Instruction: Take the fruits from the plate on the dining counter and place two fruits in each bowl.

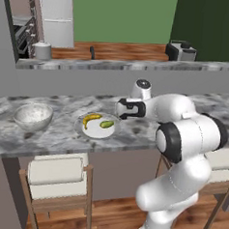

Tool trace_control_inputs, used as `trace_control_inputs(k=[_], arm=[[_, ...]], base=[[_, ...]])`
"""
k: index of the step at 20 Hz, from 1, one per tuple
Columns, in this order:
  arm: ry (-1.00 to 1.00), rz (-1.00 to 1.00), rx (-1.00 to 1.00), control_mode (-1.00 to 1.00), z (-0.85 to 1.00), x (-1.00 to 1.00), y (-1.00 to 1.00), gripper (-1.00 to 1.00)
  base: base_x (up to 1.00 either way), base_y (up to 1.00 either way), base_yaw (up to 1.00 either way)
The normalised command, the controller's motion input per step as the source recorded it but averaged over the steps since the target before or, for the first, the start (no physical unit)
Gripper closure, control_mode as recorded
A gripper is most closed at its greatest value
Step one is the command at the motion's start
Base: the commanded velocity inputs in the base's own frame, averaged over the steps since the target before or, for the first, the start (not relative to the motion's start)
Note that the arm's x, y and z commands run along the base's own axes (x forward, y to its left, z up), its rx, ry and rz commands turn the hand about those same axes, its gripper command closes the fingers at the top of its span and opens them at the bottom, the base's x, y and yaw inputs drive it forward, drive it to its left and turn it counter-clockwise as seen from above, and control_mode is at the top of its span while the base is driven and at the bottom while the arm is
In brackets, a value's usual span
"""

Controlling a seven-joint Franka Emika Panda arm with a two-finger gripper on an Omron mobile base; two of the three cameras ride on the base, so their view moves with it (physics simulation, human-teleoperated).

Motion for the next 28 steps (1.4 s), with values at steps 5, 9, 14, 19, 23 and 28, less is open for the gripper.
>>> trace_control_inputs(k=[5,9,14,19,23,28], arm=[[0.00,-0.03,0.00,-1.00,0.30,-0.25,-0.92,1.00],[0.00,-0.07,0.00,-1.00,0.59,-0.21,-0.74,1.00],[0.02,-0.07,0.00,-1.00,0.67,-0.04,-0.39,1.00],[0.10,-0.07,-0.01,-1.00,0.38,-0.06,-0.29,1.00],[0.22,0.00,0.00,-1.00,0.09,-0.28,-0.42,1.00],[0.05,0.00,0.01,-1.00,-0.13,-0.06,-0.49,1.00]], base=[[0.00,0.00,0.00],[0.00,0.00,0.00],[0.00,0.00,0.00],[0.00,0.00,0.00],[0.00,0.00,0.00],[0.00,0.00,0.00]])
